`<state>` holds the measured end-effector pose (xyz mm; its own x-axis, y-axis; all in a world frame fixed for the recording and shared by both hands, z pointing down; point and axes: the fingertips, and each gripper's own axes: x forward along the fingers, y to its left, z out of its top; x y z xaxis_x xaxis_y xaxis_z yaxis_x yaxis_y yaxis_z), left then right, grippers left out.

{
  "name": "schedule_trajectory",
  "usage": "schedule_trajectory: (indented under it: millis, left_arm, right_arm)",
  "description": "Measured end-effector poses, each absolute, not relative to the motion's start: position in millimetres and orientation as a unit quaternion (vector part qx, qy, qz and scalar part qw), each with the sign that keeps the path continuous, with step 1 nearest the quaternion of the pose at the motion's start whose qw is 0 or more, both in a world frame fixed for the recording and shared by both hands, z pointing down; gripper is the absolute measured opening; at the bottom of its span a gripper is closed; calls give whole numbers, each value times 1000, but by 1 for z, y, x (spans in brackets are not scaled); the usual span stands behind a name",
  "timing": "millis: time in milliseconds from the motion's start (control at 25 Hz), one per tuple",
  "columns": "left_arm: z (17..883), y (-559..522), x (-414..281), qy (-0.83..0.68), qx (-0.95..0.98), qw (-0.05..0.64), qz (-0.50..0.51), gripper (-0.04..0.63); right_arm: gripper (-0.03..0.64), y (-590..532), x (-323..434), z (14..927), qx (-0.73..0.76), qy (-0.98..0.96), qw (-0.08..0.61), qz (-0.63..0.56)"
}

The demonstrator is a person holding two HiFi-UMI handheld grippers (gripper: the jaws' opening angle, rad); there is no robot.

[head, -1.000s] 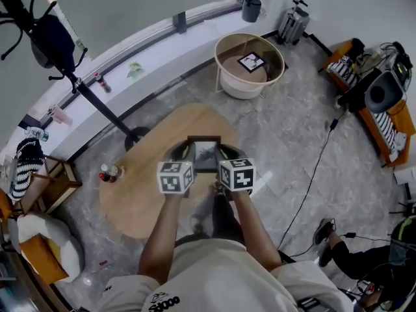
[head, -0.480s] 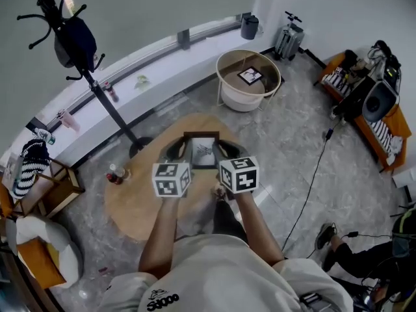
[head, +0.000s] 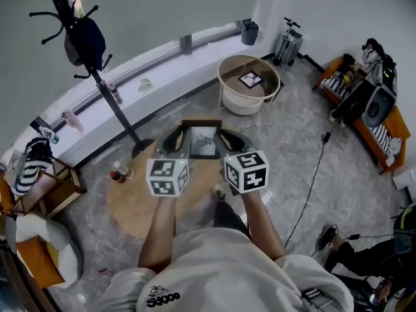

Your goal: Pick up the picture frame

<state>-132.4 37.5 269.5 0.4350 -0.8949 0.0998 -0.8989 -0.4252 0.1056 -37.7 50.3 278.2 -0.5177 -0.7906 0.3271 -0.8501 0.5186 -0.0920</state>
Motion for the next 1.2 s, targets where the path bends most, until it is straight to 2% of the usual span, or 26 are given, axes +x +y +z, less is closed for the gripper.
schedule_trajectory:
  millis: [640,1200]
  left_arm:
    - [181,66,-141,-535,844,-25,-26,81]
    - [145,85,-139,-533,842,-75,-45,82]
  right_arm:
    - [83,75,-47,196,467,-880,76,42]
    - [83,91,-45,163,463,-884,62,5]
